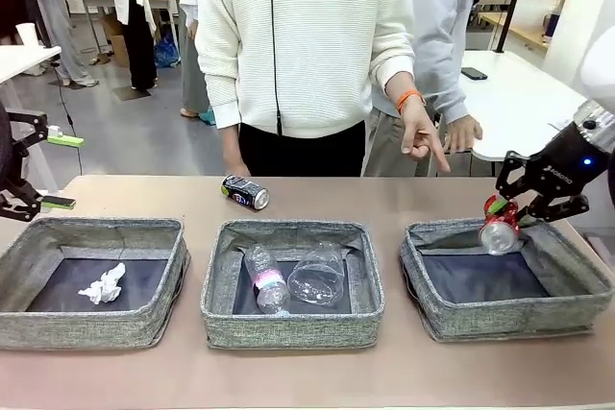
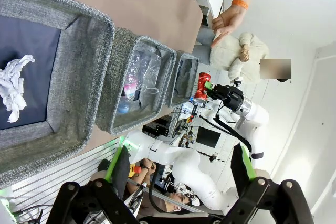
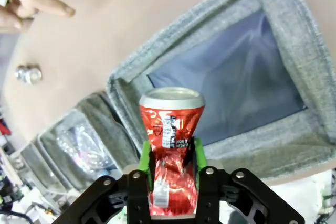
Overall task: Sort the waste into the appropriate baskets.
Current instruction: Place the picked waste into the Fabric basket indicated by the person.
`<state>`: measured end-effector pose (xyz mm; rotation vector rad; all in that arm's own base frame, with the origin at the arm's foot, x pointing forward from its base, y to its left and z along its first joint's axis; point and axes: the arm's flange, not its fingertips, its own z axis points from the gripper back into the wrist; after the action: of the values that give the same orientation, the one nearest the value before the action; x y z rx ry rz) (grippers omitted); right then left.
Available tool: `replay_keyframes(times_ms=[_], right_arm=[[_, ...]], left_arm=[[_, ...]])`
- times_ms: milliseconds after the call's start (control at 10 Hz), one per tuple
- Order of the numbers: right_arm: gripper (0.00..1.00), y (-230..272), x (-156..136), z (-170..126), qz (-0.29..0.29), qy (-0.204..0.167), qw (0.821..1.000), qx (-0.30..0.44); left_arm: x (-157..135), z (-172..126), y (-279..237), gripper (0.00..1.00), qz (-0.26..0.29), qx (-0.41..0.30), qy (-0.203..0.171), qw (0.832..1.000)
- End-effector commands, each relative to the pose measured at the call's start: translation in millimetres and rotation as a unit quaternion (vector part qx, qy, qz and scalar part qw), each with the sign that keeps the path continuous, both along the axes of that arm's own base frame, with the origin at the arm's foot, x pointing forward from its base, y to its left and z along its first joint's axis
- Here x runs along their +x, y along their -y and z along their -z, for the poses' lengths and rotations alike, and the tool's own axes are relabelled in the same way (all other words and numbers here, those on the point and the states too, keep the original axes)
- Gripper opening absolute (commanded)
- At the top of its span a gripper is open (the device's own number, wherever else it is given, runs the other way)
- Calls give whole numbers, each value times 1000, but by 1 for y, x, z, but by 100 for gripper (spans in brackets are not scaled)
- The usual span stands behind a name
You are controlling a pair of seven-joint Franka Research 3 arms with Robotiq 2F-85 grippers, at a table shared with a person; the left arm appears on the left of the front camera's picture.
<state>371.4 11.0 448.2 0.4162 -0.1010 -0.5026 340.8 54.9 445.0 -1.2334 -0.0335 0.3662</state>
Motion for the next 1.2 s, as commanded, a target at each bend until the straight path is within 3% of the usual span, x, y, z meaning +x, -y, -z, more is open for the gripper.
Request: replay_keyframes(times_ms=[0,500,700,900,1000,1100], right_arm=[[100,-7,-10,3,23,21,1000,4],[100,-10,-10,0,20,22,999,18],[100,-18,-13,-17,-29,35,995,90],[100,-32,-20,-63,-177,20,937,300],[100,-30,-22,-74,-241,4,903,356],[100,-23,-22,-72,-267,-20,882,387]], left_arm=[[-2,-1,-1,100,6,-1,8,1000],[-2,-1,-1,100,6,-1,8,1000],[-2,-1,-1,100,6,-1,8,1000],[-2,-1,-1,100,6,-1,8,1000],[-2,-1,-1,100,6,-1,8,1000],[-2,-1,-1,100,6,-1,8,1000]])
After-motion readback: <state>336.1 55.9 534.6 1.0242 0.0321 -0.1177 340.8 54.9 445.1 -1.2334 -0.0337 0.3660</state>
